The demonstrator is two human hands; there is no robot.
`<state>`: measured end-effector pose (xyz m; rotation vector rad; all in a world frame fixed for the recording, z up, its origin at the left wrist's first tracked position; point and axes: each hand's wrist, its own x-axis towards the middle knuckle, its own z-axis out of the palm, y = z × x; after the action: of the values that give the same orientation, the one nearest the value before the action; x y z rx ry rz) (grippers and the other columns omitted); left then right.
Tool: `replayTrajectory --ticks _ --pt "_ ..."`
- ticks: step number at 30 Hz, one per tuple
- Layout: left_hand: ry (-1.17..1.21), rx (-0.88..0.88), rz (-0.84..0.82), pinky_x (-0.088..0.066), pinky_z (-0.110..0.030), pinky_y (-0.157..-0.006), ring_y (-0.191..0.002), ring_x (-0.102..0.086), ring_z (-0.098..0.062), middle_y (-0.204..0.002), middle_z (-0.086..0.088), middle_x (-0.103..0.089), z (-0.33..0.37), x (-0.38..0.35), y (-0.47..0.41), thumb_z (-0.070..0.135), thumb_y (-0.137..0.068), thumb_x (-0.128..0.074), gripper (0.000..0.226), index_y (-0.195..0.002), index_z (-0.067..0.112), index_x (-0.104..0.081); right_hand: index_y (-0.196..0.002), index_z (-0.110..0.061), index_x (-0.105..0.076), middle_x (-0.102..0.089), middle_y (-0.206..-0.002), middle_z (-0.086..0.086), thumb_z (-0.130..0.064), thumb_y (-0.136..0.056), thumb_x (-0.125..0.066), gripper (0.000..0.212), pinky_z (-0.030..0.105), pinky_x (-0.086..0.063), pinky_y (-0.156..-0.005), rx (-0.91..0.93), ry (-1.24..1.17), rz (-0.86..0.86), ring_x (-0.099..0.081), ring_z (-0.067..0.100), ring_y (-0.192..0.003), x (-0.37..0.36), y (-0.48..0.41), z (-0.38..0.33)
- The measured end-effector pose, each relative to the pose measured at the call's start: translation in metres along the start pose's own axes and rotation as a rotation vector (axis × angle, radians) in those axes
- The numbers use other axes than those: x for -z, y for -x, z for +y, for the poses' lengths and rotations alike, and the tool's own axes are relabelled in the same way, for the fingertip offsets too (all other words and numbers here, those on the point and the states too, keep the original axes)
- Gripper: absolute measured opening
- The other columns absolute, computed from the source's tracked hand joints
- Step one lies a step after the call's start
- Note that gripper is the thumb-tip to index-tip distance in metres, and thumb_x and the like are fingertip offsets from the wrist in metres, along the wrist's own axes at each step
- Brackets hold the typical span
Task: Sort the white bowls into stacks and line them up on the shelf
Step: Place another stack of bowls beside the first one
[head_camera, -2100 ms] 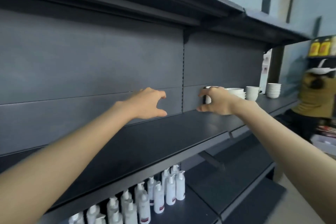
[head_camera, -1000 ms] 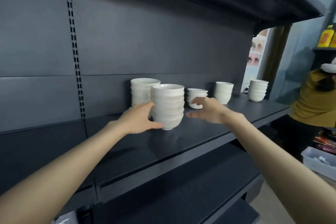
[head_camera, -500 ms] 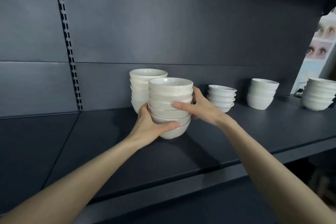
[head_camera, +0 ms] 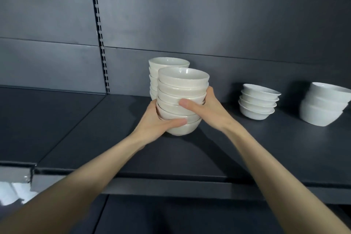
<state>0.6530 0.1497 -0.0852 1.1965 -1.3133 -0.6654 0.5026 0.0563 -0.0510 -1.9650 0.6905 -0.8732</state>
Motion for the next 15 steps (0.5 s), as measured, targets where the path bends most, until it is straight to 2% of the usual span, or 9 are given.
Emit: replayTrajectory --ticks 2,5,7,10,13,15 --pt "-0.031 0.020 0.023 -0.052 -0.016 -0.082 -0.101 -0.065 -0.001 -0.107 0.014 -0.071 0.005 -0.001 0.002 0.008 -0.068 -0.084 0.058 -0.115 0.028 -0.056 -0.141 -0.024 -0.030 -0.051 -0.136 -0.011 -0.064 -0.057 -0.080 0.106 0.036 -0.048 -0.101 0.017 -0.004 0.002 -0.055 0.008 -0.120 0.000 0.001 0.002" --pt "-0.047 0.029 0.013 -0.048 -0.004 -0.069 -0.082 -0.064 0.015 -0.081 0.034 -0.068 0.014 -0.004 0.005 -0.005 -0.073 -0.076 0.050 -0.097 0.032 -0.053 -0.137 -0.029 -0.026 -0.042 -0.138 -0.011 -0.054 -0.063 -0.081 0.095 0.033 -0.046 -0.101 0.028 -0.025 0.002 -0.050 0.009 -0.123 0.002 0.003 0.002" --pt "-0.044 0.032 -0.005 -0.046 -0.003 -0.066 -0.078 -0.062 0.018 -0.075 0.038 -0.066 0.019 -0.007 0.007 -0.008 -0.075 -0.073 0.050 -0.093 0.033 -0.051 -0.133 -0.034 -0.023 -0.041 -0.139 -0.011 -0.052 -0.064 -0.081 0.092 0.032 -0.045 -0.101 0.032 -0.040 -0.002 -0.049 0.010 -0.124 0.003 0.005 0.002" --pt "-0.034 0.046 -0.006 -0.048 -0.005 -0.070 -0.084 -0.064 0.014 -0.082 0.034 -0.068 0.018 -0.006 0.007 -0.009 -0.075 -0.072 0.052 -0.098 0.033 -0.051 -0.134 -0.033 -0.022 -0.039 -0.141 -0.010 -0.054 -0.062 -0.081 0.096 0.032 -0.045 -0.102 0.027 -0.034 -0.021 -0.048 0.010 -0.124 0.003 0.005 0.001" --pt "-0.058 0.067 -0.035 -0.052 -0.015 -0.080 -0.101 -0.065 0.002 -0.104 0.018 -0.071 0.015 -0.006 0.008 -0.006 -0.071 -0.079 0.064 -0.111 0.035 -0.051 -0.141 -0.029 -0.021 -0.038 -0.142 -0.009 -0.058 -0.056 -0.080 0.107 0.030 -0.046 -0.099 0.021 -0.064 -0.037 -0.049 0.008 -0.123 0.005 0.006 -0.002" --pt "-0.052 0.071 -0.029 -0.052 -0.014 -0.077 -0.097 -0.064 0.008 -0.105 0.015 -0.067 0.013 -0.006 0.009 -0.008 -0.068 -0.079 0.070 -0.109 0.038 -0.045 -0.144 -0.026 -0.016 -0.041 -0.137 -0.014 -0.056 -0.059 -0.077 0.109 0.031 -0.046 -0.097 -0.006 -0.095 -0.040 -0.048 0.008 -0.121 0.007 0.007 -0.004"
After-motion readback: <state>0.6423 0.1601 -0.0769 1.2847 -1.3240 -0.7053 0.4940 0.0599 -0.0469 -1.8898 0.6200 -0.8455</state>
